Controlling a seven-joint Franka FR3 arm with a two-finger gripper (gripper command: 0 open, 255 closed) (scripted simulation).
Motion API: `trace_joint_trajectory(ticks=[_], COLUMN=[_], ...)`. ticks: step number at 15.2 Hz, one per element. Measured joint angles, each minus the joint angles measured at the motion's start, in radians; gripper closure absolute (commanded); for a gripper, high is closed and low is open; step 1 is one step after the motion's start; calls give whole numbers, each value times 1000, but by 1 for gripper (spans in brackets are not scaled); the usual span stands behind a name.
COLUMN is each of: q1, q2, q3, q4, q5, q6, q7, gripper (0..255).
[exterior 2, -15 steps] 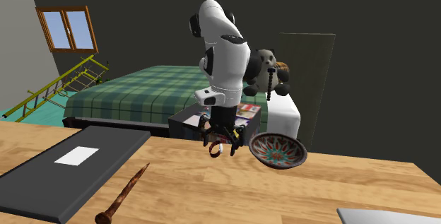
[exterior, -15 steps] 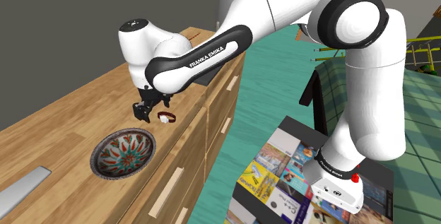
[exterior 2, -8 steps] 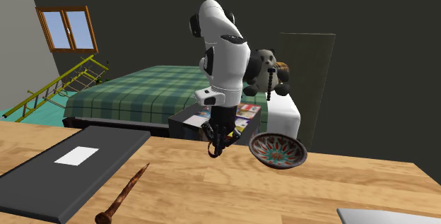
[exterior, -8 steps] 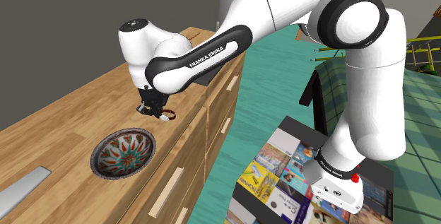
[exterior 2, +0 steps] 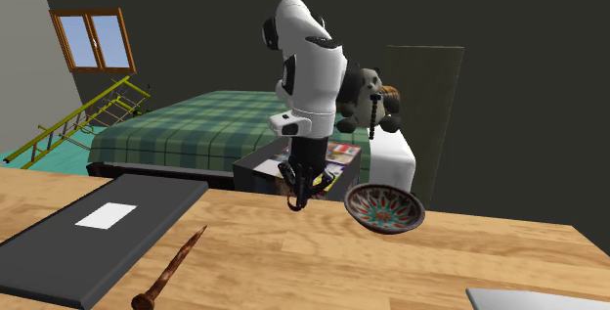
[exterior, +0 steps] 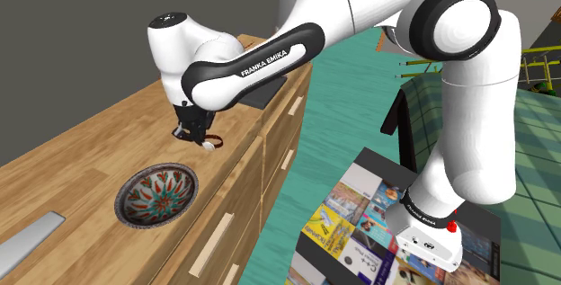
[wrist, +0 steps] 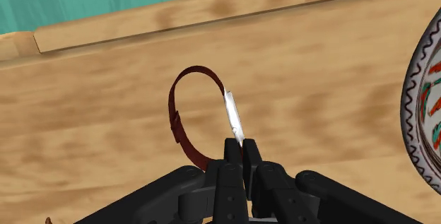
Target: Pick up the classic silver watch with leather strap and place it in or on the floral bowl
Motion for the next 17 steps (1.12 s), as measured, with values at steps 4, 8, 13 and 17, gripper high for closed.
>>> trace_joint_trajectory(ticks=[4, 8, 13, 17], q1=[0, -3, -3, -1], q2=[-18, -43, -58, -61], q3=[6, 11, 16, 18], q4=[26, 51, 92, 140], q5=[11, 24, 35, 40], q6=[-42, -90, -144, -193], q7=[-8, -23, -35, -46], gripper=[255, 255, 255, 255])
